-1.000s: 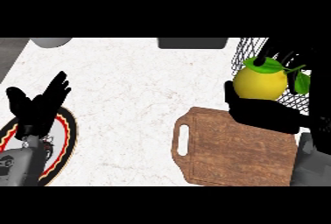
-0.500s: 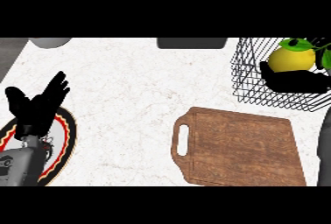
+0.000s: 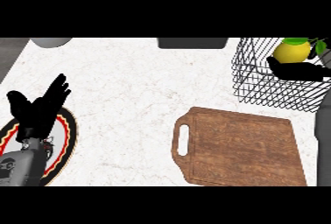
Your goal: Pick the lemon from the cutting board and place it in the basket
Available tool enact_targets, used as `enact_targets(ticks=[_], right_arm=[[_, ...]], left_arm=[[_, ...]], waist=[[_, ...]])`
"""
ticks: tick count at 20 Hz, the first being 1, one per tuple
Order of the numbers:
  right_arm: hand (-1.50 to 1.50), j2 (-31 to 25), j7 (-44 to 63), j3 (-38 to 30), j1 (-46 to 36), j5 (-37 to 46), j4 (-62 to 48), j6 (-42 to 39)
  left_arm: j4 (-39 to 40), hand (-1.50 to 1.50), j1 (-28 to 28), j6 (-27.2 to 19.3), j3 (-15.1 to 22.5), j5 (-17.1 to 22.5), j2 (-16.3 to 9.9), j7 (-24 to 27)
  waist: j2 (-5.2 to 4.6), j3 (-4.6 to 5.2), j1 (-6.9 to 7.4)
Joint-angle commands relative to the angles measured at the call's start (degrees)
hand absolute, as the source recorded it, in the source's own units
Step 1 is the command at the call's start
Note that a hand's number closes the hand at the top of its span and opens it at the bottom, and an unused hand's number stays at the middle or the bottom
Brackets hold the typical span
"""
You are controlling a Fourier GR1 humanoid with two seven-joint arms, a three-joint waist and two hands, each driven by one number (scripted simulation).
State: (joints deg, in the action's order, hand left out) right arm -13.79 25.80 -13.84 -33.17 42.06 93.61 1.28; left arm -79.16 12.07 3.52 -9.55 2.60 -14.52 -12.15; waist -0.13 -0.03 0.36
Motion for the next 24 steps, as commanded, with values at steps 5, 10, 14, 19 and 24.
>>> enact_targets(ticks=[5, 10, 14, 19, 24], right_arm=[[-1.50, -1.4, -10.6, -1.7, -2.3, -1.8, -16.6, 8.0], [-1.50, -4.3, -15.4, -5.2, -1.2, -10.1, -13.3, 4.1], [-1.50, -4.5, -9.8, -12.0, -7.4, -13.6, -17.3, 8.4], [-1.50, -8.0, -11.3, -22.7, -4.6, -23.9, -16.2, 8.9], [-1.50, -15.5, -8.2, -28.5, 2.7, -33.7, -12.7, -2.7]], left_arm=[[-1.8, 0.00, -0.6, 0.4, -0.1, -0.1, 0.3, -1.4], [-3.3, 0.00, -1.2, 0.0, -0.5, 0.1, 0.6, -1.3], [-1.0, 0.00, 1.8, 0.7, -0.5, 0.2, -0.3, -2.9], [-2.5, 0.00, -0.7, 1.4, -1.1, 0.6, -0.8, -1.7], [-4.1, 0.00, -1.1, 0.7, -1.2, 0.3, -0.8, -3.2]], waist=[[0.05, 0.02, 0.02], [0.19, 0.01, -0.16], [0.01, 0.00, -0.08], [0.19, -0.06, -0.57], [0.43, -0.01, -1.13]])
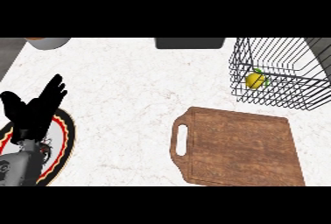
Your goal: Pick the lemon from the cutting board and place it in the basket
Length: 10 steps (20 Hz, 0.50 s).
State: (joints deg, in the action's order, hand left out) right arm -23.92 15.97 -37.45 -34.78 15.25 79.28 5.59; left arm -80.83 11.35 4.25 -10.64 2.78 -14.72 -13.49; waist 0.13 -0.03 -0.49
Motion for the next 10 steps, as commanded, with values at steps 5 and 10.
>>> enact_targets(ticks=[5, 10], right_arm=[[-1.50, -15.7, -2.7, -10.9, 8.8, -14.8, -8.2, -19.4], [-1.50, -22.8, -12.5, -15.2, 14.7, -18.7, -20.8, -29.4]], left_arm=[[-1.1, 0.00, 0.1, -2.1, 1.0, -1.3, 1.8, -0.8], [-0.7, 0.00, 0.6, -0.4, 0.3, -0.6, 0.3, -1.0]], waist=[[-0.08, -0.03, -0.05], [-0.24, -0.05, 0.34]])
